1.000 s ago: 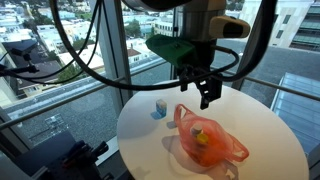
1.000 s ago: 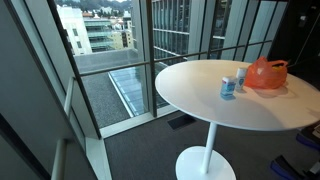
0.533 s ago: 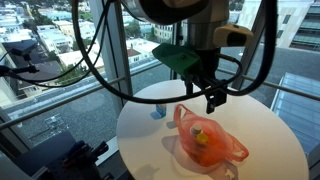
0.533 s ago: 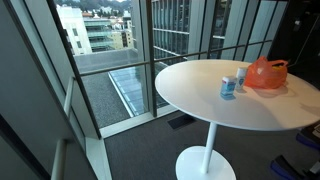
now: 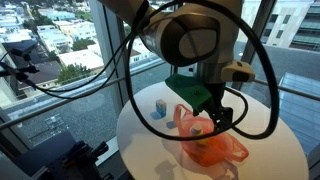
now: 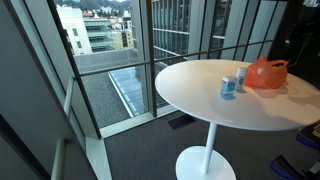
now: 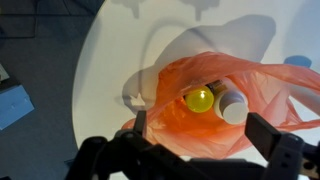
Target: Remove the brown bottle from the plastic and put it on the table
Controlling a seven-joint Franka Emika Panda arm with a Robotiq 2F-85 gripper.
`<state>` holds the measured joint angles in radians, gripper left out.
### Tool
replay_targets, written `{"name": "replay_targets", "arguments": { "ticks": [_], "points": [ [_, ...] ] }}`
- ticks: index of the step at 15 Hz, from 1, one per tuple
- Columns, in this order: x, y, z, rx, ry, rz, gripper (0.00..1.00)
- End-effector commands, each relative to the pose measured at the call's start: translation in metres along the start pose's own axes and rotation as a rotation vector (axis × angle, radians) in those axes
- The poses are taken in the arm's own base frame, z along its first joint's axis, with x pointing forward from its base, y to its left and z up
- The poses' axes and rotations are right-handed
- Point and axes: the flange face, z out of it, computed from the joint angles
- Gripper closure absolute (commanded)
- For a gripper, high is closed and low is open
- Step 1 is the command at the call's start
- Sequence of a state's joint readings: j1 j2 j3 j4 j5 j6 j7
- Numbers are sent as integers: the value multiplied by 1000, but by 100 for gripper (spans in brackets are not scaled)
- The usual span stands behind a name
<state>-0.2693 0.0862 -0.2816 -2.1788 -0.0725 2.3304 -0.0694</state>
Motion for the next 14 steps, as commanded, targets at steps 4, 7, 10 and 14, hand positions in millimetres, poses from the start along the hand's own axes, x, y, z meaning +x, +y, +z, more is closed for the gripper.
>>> {"name": "replay_targets", "arguments": {
  "ticks": [4,7,10,14],
  "points": [
    [30,8,49,-19,-50,-101,0],
    [41,4,62,-23,-63,-152,0],
    [48,-5,72,-8,-71,-212,0],
    [52,-18,85,19,-79,-279,0]
  ]
}}
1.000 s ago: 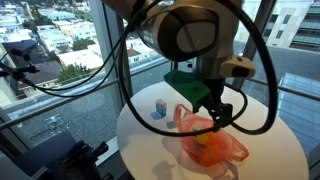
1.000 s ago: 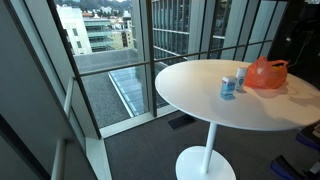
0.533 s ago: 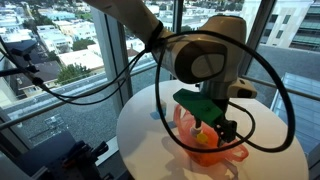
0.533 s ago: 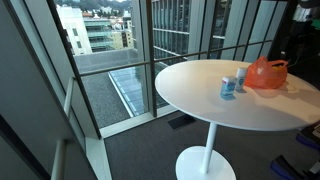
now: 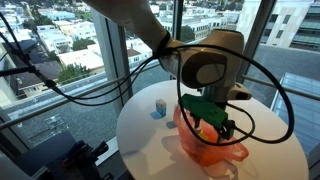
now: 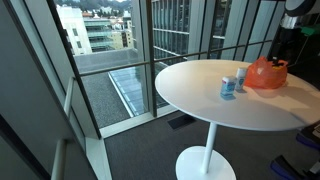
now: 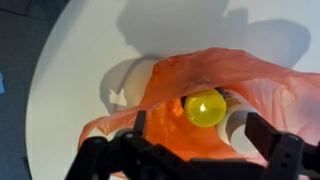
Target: Remove the brown bottle from the plastic and put it on the table
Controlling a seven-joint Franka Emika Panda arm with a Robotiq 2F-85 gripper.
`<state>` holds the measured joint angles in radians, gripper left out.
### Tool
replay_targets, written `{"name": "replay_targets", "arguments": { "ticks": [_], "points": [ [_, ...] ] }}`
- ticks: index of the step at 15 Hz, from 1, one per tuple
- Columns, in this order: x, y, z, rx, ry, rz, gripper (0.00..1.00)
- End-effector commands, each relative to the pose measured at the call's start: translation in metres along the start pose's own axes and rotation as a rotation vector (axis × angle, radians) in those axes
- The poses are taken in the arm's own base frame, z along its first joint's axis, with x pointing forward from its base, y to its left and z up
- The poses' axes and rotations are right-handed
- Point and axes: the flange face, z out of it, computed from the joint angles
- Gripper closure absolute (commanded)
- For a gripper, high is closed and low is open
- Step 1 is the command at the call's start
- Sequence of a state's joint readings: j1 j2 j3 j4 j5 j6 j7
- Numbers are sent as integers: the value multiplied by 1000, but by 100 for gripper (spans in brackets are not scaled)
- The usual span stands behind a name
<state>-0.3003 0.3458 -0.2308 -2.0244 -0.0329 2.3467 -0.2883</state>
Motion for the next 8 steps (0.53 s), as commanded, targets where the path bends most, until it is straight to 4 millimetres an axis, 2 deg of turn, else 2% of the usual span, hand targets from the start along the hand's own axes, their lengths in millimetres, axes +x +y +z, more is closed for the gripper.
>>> {"name": "replay_targets", "arguments": {
  "ticks": [1,8],
  "points": [
    [12,-1,8,26,8,-64,0],
    [18,-8,28,38,-15,-168,0]
  ]
}}
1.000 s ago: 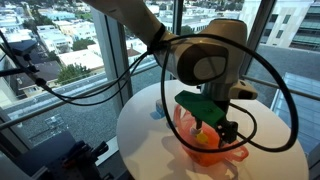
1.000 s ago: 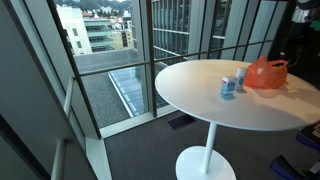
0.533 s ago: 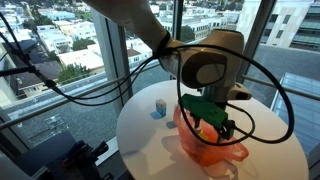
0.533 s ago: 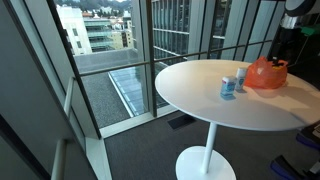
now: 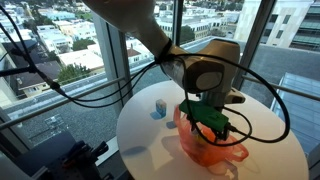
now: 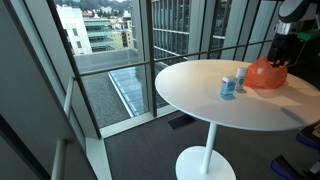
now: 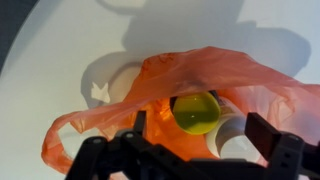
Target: Remove the brown bottle from the plastic and put it on the table
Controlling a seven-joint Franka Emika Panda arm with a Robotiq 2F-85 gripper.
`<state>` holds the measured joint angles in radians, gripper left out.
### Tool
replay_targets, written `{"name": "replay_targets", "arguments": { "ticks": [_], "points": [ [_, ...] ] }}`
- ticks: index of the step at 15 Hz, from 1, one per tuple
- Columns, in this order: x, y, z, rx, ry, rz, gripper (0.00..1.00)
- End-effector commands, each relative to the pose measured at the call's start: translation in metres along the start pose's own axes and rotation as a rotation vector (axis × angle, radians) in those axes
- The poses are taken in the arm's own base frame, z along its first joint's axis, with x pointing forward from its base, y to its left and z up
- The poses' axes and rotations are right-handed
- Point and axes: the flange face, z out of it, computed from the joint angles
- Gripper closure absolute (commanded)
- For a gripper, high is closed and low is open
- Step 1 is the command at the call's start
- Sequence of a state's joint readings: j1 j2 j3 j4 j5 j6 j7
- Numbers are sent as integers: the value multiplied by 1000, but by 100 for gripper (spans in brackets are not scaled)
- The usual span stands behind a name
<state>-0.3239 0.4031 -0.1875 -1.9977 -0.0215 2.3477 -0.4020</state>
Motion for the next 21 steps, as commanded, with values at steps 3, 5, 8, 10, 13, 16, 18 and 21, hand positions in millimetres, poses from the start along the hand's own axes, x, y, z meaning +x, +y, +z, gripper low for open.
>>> {"name": "replay_targets", "arguments": {
  "ticks": [3,5,8,10,13,16,18,21],
  "points": [
    [10,4,12,17,-2,-60,27],
    [11,3,16,17,-10,-66,44],
    [11,3,12,0,-9,-55,68],
    [12,4,0,-13,1,-39,72],
    [11,5,-20,-32,18,-9,72],
    [9,6,-42,-58,31,34,72],
    [6,4,-56,-71,28,67,72],
    [-2,-3,-80,-85,10,106,72]
  ]
}}
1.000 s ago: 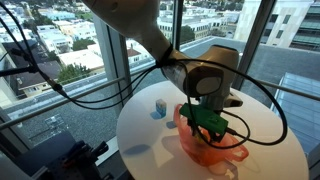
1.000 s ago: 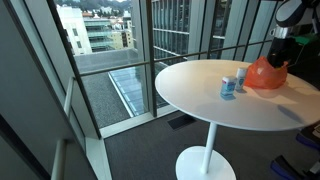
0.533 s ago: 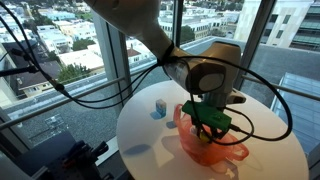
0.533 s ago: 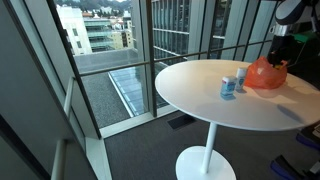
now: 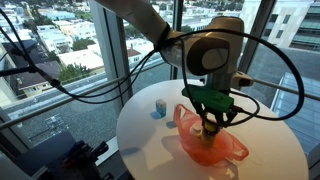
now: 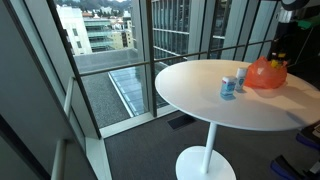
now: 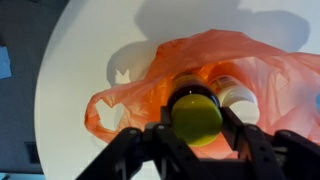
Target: Remove the brown bottle from the plastic and put it on the table
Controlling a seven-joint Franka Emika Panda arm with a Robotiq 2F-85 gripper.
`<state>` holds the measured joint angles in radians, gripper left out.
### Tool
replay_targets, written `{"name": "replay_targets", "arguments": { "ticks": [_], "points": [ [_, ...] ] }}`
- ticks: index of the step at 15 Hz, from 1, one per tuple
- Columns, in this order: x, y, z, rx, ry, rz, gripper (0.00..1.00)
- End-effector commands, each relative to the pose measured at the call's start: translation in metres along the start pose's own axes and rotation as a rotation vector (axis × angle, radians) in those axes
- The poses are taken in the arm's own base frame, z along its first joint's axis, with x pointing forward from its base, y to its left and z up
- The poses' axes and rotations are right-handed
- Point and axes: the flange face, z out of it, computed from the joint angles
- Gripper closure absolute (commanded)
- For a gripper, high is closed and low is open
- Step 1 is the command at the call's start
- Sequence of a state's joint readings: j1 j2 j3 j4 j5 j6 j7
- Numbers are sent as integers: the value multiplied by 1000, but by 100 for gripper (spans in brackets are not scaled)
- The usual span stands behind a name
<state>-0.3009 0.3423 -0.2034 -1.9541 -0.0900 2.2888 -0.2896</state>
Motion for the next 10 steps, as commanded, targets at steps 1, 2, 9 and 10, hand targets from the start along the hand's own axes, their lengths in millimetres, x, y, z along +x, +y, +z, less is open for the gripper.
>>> {"name": "replay_targets", "arguments": {
  "ticks": [1,2,9,10],
  "points": [
    [-12,-8,-38,-29,-22,45,72],
    [-16,-11,-48,-39,-24,53,72],
    [-48,-41,-105,-76,-36,63,72],
    [-52,-46,-110,-73,-41,58,72]
  ]
}}
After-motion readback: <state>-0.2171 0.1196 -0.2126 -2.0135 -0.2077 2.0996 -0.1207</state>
